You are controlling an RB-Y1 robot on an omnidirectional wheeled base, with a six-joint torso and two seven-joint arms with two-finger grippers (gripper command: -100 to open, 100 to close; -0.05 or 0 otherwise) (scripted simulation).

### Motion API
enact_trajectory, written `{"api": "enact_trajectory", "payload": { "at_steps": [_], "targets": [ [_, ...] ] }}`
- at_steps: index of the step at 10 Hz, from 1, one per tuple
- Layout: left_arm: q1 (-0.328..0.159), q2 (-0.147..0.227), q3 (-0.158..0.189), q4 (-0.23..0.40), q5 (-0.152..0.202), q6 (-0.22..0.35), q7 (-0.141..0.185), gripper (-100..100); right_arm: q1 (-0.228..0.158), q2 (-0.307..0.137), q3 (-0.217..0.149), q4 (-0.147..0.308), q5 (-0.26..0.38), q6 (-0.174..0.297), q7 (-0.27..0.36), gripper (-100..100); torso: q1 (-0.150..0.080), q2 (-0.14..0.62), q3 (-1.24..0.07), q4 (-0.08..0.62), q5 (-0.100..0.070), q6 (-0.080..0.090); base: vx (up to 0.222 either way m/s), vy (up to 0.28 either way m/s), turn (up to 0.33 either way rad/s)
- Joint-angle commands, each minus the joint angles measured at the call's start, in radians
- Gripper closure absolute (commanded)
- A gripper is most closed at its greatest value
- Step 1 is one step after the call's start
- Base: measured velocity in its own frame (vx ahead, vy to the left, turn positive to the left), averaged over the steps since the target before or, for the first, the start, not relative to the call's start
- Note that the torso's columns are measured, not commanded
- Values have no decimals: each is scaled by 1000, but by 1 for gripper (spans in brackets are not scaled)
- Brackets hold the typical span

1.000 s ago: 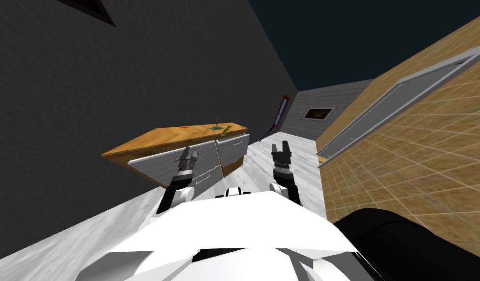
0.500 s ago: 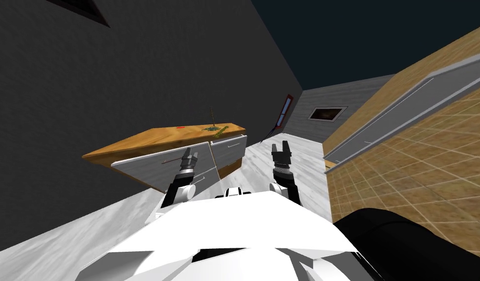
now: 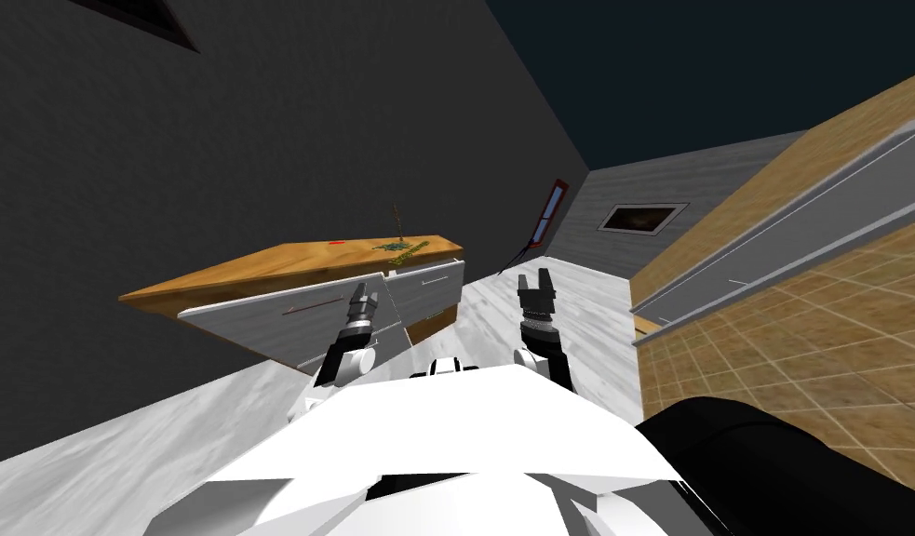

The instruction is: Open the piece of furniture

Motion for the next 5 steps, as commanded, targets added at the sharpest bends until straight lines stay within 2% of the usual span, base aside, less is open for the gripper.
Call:
{"api": "enact_trajectory", "payload": {
  "at_steps": [1,5],
  "targets": [
    [-32,-9,13,50,32,24,-14,-100,0,0,0,0,0,0,0,0,2,1,1,0,1,0,59,-213,108],
    [-82,-29,35,127,83,60,-35,-100,0,0,0,0,0,0,0,0,0,1,0,0,0,0,72,-255,122]
  ]
}}
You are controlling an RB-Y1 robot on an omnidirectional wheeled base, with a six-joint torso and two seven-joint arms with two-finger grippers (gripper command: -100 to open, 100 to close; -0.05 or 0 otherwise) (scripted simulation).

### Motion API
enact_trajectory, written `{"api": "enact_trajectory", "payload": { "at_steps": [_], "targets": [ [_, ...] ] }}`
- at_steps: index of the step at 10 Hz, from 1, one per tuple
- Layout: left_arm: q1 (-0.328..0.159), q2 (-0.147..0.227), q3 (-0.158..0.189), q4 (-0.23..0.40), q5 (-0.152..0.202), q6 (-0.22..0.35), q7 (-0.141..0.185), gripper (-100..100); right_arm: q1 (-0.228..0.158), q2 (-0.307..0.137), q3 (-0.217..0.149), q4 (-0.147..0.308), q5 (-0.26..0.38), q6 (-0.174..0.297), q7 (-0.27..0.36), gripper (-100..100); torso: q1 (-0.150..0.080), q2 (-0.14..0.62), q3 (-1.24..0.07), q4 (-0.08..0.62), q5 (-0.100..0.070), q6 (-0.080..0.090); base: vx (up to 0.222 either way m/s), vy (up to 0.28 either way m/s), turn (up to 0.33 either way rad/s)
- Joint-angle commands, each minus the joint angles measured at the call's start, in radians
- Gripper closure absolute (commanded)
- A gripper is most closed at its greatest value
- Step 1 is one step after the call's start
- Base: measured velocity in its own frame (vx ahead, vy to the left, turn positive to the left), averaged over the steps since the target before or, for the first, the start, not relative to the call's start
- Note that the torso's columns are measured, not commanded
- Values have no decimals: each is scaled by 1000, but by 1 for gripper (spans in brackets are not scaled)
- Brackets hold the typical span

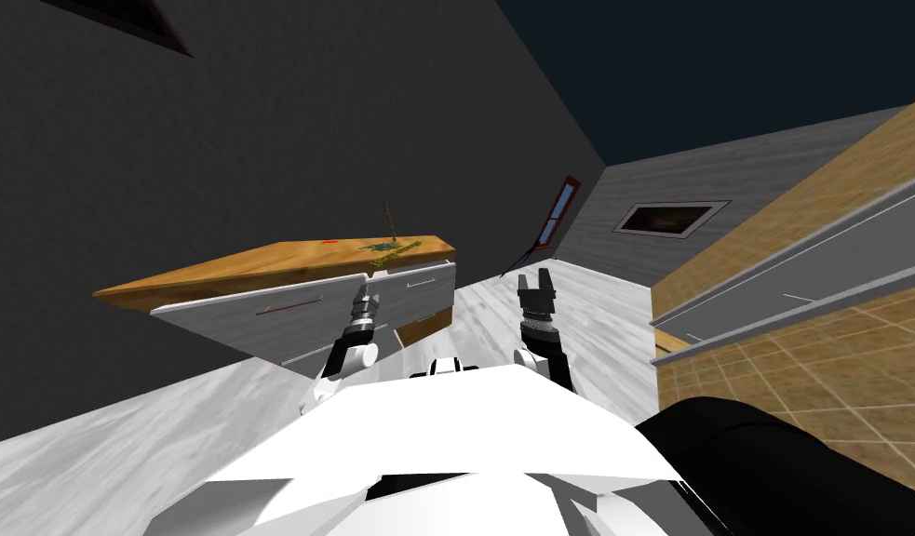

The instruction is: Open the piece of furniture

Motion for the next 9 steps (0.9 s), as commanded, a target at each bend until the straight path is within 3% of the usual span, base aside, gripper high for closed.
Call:
{"api": "enact_trajectory", "payload": {
  "at_steps": [1,4,8,9],
  "targets": [
    [-33,-19,12,53,31,21,-16,-100,0,0,0,0,0,0,0,0,0,-1,-1,0,0,0,98,-243,121],
    [-64,-56,25,100,63,43,-29,-100,0,0,0,0,0,0,0,0,1,3,2,1,1,0,54,-213,91],
    [-88,-134,36,137,87,60,-39,-100,0,0,0,0,0,0,0,0,4,2,1,1,1,0,27,-146,60],
    [-83,-122,34,128,84,60,-38,-100,0,0,0,0,0,0,0,0,4,2,1,1,1,0,4,-37,7]
  ]
}}
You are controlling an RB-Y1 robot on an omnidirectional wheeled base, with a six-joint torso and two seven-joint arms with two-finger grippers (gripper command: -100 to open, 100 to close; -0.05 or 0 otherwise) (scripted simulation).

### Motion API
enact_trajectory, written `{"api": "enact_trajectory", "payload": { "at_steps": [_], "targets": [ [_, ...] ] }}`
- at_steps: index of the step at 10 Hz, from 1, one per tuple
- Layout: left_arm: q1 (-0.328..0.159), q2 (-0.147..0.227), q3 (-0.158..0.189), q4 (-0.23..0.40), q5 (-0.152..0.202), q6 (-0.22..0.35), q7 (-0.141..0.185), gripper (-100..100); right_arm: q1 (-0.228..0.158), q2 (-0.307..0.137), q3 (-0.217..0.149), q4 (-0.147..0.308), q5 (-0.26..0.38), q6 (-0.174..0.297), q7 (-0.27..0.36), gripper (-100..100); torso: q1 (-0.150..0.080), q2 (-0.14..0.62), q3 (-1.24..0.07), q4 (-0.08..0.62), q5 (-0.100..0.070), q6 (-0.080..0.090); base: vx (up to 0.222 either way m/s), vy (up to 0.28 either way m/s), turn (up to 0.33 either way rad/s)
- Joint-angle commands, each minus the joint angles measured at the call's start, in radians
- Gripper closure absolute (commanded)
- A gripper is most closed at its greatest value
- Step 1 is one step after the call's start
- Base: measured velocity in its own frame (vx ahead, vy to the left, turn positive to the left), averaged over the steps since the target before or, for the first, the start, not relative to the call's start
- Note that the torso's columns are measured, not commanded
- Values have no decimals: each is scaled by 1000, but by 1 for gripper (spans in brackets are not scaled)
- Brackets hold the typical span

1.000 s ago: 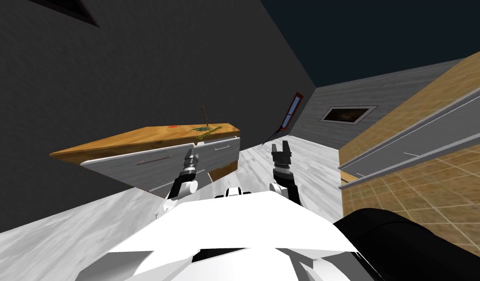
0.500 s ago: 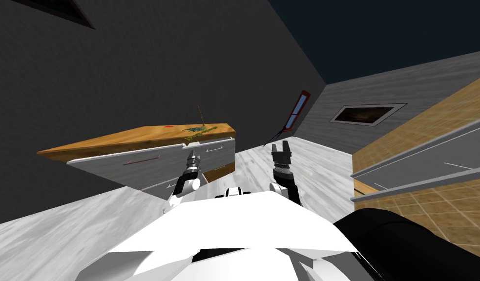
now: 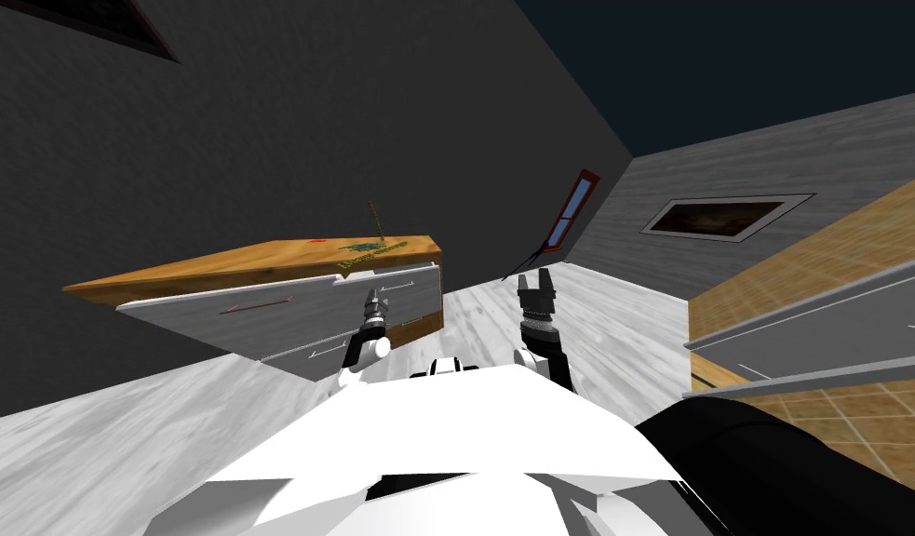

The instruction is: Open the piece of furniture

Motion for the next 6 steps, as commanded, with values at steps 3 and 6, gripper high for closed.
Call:
{"api": "enact_trajectory", "payload": {
  "at_steps": [3,6],
  "targets": [
    [-11,0,12,-22,6,33,-9,-100,0,0,0,0,0,0,0,0,-3,-4,-3,-1,-1,0,61,-3,24],
    [-16,43,9,-11,3,13,-6,-100,0,0,0,0,0,0,0,0,-2,-1,0,-4,2,2,-23,-1,-8]
  ]
}}
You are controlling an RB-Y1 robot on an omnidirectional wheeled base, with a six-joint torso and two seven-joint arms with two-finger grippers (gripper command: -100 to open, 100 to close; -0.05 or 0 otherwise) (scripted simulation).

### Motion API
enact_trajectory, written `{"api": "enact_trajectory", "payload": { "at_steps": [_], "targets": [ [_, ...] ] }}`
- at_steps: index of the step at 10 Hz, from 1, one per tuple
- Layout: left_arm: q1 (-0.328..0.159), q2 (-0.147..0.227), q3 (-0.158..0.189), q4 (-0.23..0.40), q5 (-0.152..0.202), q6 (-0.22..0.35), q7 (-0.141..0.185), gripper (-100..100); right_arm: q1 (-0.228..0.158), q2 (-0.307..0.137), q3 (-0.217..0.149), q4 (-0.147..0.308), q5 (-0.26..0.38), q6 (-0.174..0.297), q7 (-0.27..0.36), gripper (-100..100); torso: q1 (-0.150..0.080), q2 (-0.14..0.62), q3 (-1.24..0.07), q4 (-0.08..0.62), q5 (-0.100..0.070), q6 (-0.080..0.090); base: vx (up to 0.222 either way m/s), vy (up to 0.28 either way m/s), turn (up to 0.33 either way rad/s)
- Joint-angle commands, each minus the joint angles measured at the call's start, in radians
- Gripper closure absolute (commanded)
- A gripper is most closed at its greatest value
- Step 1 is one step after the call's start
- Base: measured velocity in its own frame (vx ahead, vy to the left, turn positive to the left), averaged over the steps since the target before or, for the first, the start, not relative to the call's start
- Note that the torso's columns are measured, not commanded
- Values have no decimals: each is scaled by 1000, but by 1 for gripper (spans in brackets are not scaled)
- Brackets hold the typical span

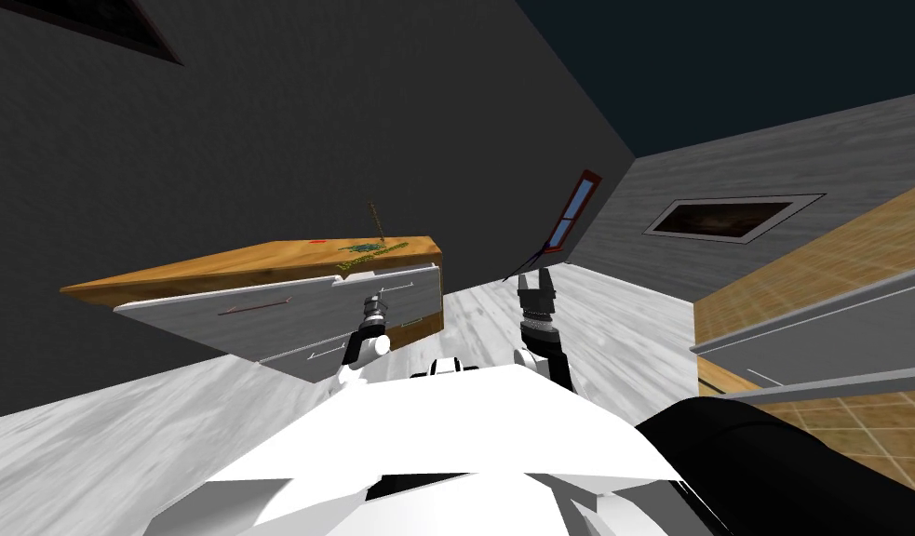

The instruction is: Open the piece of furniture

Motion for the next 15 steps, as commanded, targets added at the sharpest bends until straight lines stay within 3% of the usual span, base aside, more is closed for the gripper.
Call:
{"api": "enact_trajectory", "payload": {
  "at_steps": [1,3,5,6,10,13,14,15],
  "targets": [
    [0,56,1,-2,0,2,-1,-100,0,0,0,0,0,0,0,0,1,-4,-4,0,-1,-1,-5,-10,0],
    [-1,99,2,-4,1,6,-3,-100,0,0,0,0,0,0,0,0,-2,-2,-2,3,-3,-2,13,-12,3],
    [-7,113,8,-20,2,34,-14,-100,0,0,0,0,0,0,0,0,-3,1,0,4,-3,-2,26,-73,17],
    [-9,71,10,-24,3,40,-16,-100,0,0,0,0,0,0,0,0,-8,1,0,4,-5,-2,39,-148,24],
    [-9,-8,10,-25,3,44,-17,-100,0,0,0,0,0,0,0,0,4,2,0,4,-2,-2,7,-29,0],
    [-15,8,23,-57,14,85,-27,-100,0,0,0,0,0,0,0,0,-2,-2,-2,3,-3,-2,55,9,18],
    [-13,6,20,-49,11,72,-25,-100,0,0,0,0,0,0,0,0,-2,-4,-4,2,-3,-2,51,7,4],
    [-9,6,10,-26,4,45,-17,100,0,0,0,0,0,0,0,0,-2,0,-1,3,-3,-2,-66,-9,-38]
  ]
}}
